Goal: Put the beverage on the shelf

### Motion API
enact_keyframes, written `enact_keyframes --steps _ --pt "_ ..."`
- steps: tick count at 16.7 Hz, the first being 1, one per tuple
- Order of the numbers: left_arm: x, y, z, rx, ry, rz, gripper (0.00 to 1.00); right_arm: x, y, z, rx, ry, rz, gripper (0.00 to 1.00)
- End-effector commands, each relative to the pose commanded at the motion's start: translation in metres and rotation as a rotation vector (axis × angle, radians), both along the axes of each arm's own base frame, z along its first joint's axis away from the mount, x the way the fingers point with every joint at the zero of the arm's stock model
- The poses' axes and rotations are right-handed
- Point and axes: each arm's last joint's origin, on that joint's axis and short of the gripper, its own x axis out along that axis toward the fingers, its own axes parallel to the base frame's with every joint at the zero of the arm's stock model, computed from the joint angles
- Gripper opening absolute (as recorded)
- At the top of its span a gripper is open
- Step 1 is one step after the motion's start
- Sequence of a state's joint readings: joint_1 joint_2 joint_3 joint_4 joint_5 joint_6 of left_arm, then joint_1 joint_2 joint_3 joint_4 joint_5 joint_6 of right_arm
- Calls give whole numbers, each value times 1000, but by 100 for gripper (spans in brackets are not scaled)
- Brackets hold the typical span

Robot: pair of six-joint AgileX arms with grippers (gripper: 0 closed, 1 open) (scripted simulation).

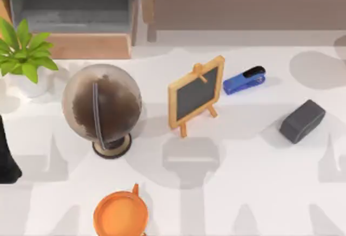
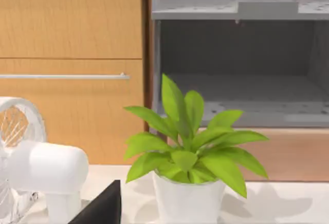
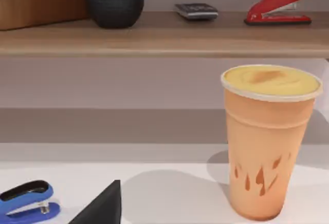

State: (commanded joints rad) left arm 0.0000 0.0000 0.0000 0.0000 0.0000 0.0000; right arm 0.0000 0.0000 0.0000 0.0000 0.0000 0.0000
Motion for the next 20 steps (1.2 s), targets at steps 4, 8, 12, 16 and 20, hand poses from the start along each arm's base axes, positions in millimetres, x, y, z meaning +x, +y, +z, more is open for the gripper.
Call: enact_keyframes --steps 4,8,12,16,20 --pt "0 0 0 0 0 0 100 1 0 4 0 -9 -2 100" --pt "0 0 0 0 0 0 100 12 -3 23 0 -50 -6 100" --pt "0 0 0 0 0 0 100 44 -8 40 -3 -63 -6 100" --pt "0 0 0 0 0 0 100 95 -20 33 -6 -30 -6 100" --pt "0 0 0 0 0 0 100 141 -36 -1 -7 2 -7 100"
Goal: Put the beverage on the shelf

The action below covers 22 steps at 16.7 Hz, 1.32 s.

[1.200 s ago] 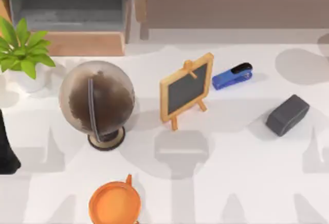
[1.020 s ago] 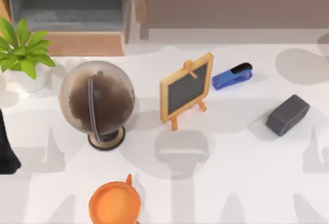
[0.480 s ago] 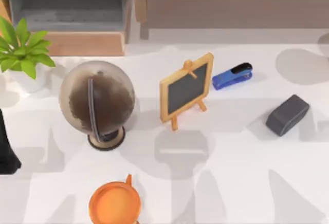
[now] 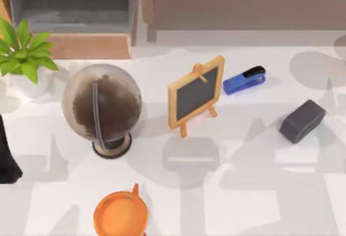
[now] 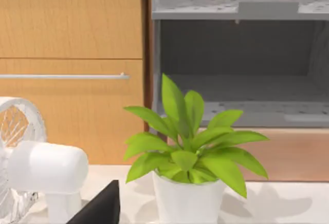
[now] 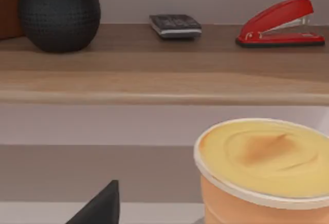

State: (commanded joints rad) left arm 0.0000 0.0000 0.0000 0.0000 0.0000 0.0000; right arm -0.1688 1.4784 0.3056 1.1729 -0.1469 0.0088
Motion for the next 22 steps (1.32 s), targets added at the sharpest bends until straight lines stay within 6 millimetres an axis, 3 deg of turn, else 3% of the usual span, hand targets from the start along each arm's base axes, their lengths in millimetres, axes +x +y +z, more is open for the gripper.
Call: enact_keyframes --steps 5,10,18,22 --pt "0 0 0 0 0 0 100 32 -18 -53 -2 6 -2 100" --pt "0 0 0 0 0 0 100 40 -28 -93 -4 0 -7 100" --pt "0 0 0 0 0 0 100 40 -28 -99 -4 0 -6 100" --pt "0 0 0 0 0 0 100 65 -31 -100 -5 -3 -9 100"
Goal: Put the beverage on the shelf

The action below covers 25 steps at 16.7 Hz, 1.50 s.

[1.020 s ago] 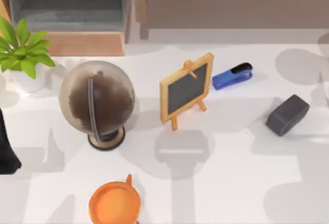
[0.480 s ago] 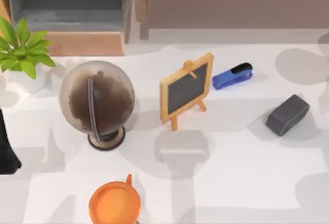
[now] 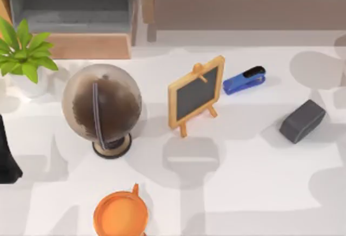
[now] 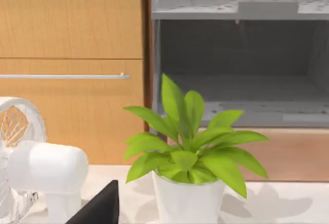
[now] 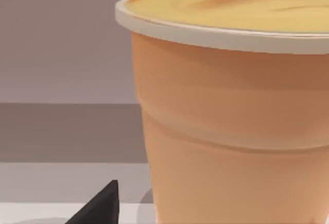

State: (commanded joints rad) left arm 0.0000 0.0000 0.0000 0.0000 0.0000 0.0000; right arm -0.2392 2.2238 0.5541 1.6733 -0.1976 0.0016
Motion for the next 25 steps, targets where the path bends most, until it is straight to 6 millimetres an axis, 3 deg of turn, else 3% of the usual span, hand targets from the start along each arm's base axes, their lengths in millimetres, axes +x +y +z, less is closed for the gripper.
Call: enact_keyframes --steps 6,11,24,25 --pt "0 0 0 0 0 0 100 51 -1 1 0 -2 0 100" --pt "0 0 0 0 0 0 100 55 -1 2 0 0 0 100" --pt "0 0 0 0 0 0 100 55 -1 2 0 0 0 2" --pt "0 0 0 0 0 0 100 55 -1 2 0 0 0 0"
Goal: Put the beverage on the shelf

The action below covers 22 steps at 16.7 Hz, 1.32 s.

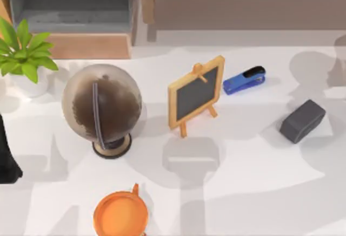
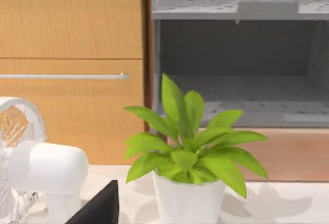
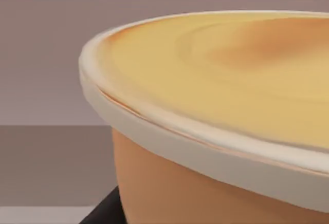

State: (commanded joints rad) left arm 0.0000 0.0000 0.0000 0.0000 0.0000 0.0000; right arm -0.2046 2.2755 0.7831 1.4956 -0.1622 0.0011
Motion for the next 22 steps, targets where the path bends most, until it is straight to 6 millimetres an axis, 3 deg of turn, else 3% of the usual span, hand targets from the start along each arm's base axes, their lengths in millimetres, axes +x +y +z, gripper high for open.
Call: enact_keyframes --steps 17,22 --pt "0 0 0 0 0 0 100 0 -1 10 3 -1 -2 0" --pt "0 0 0 0 0 0 100 0 -11 40 -16 -86 -25 0"
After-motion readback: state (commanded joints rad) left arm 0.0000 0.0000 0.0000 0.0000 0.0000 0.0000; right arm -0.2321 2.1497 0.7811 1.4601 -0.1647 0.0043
